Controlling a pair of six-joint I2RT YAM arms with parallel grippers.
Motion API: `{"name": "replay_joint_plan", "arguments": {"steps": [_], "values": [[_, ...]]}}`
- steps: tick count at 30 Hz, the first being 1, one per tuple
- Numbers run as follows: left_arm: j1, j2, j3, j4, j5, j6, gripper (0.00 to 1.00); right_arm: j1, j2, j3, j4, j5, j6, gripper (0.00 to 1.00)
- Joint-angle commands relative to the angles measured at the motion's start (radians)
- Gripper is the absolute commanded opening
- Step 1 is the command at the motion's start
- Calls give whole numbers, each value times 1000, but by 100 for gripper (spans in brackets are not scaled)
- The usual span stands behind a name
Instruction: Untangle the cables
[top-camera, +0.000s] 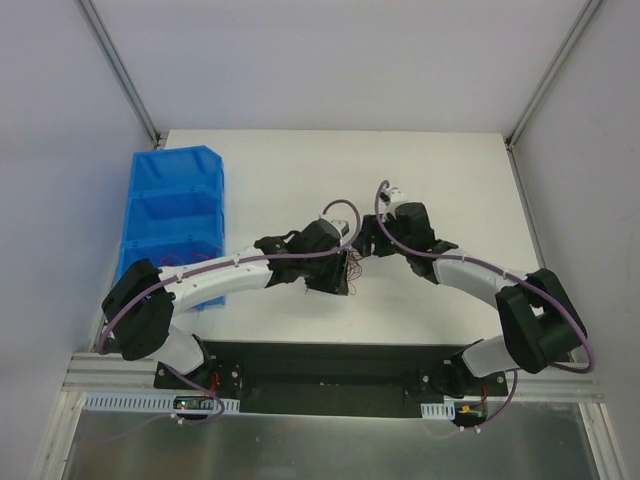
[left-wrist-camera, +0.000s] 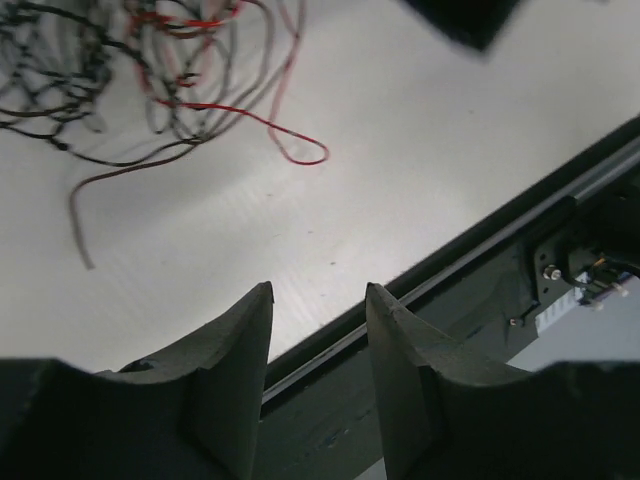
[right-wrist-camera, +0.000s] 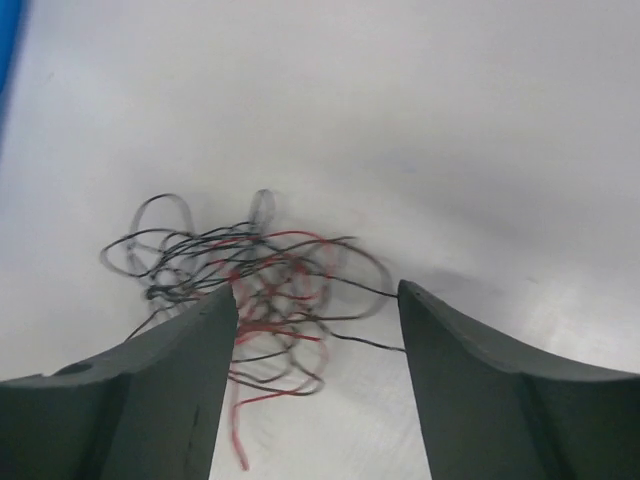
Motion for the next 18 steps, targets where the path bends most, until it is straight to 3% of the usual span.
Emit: {"name": "replay_joint_plan", "arguments": {"steps": [1, 2, 4, 10, 15, 18], "values": [[-61, 49, -10, 196, -32, -149, 50, -168, -53, -62, -5, 117, 167, 65], [-67, 69, -18, 230, -26, -195, 58, -207, -59, -75, -2, 115, 184, 64], [-79, 114, -8, 256, -31, -230, 63, -247, -71, -91, -2, 108, 198, 63], [-92, 198, 14, 256, -119, -303, 47, -253, -96, -105, 7, 102, 198, 63], [-95, 233, 17, 249, -195, -329, 49, -251, -91, -104, 9, 83, 200, 63], [-95, 293, 68, 190, -196, -326, 43, -253, -80, -101, 10, 86, 198, 63]]}}
